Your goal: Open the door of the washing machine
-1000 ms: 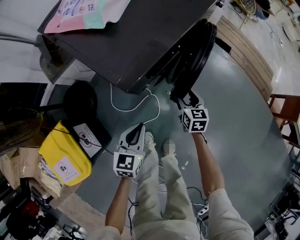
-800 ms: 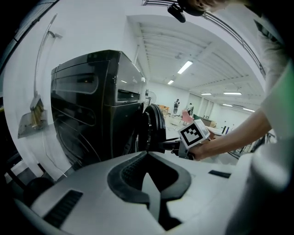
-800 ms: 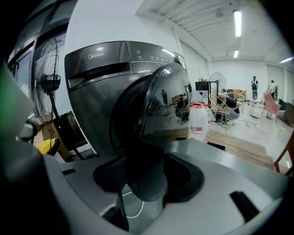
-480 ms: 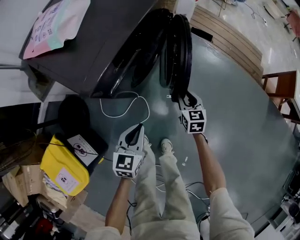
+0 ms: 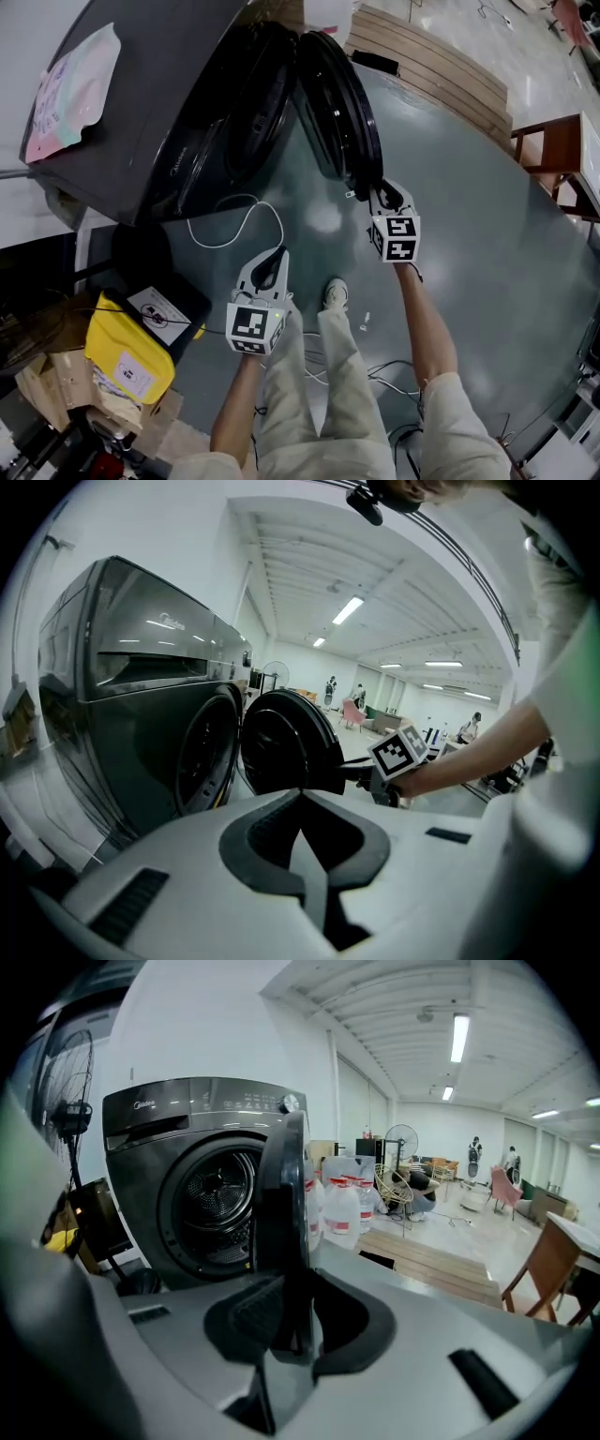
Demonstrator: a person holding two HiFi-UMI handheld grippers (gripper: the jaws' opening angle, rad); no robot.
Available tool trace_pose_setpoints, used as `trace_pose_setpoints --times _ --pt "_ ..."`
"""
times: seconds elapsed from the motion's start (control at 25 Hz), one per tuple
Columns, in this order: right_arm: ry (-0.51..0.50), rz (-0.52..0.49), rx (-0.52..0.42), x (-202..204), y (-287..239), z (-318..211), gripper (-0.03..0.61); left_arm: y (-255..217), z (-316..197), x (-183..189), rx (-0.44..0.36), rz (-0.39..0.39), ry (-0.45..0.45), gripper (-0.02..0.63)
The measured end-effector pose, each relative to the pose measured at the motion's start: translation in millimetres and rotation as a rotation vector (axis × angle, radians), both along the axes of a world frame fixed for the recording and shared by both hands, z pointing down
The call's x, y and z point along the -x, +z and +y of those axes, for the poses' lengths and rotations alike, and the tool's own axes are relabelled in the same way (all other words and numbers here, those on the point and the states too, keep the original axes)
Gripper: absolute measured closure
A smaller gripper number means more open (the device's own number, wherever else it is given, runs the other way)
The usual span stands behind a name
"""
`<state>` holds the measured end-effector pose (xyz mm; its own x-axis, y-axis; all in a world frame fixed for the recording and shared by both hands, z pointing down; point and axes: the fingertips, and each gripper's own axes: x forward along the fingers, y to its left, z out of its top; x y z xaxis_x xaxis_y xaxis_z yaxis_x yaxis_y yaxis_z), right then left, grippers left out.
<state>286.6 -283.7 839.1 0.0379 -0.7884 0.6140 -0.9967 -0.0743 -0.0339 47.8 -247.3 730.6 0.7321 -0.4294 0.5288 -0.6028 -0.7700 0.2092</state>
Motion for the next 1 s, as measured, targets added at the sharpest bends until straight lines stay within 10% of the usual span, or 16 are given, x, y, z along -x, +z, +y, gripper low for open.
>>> trace_pose_setpoints --times 1.0 --pt "0.097 0.118 0.021 -225 2 -29 0.472 3 -25 -136 -0.001 -0.003 0.087 0.606"
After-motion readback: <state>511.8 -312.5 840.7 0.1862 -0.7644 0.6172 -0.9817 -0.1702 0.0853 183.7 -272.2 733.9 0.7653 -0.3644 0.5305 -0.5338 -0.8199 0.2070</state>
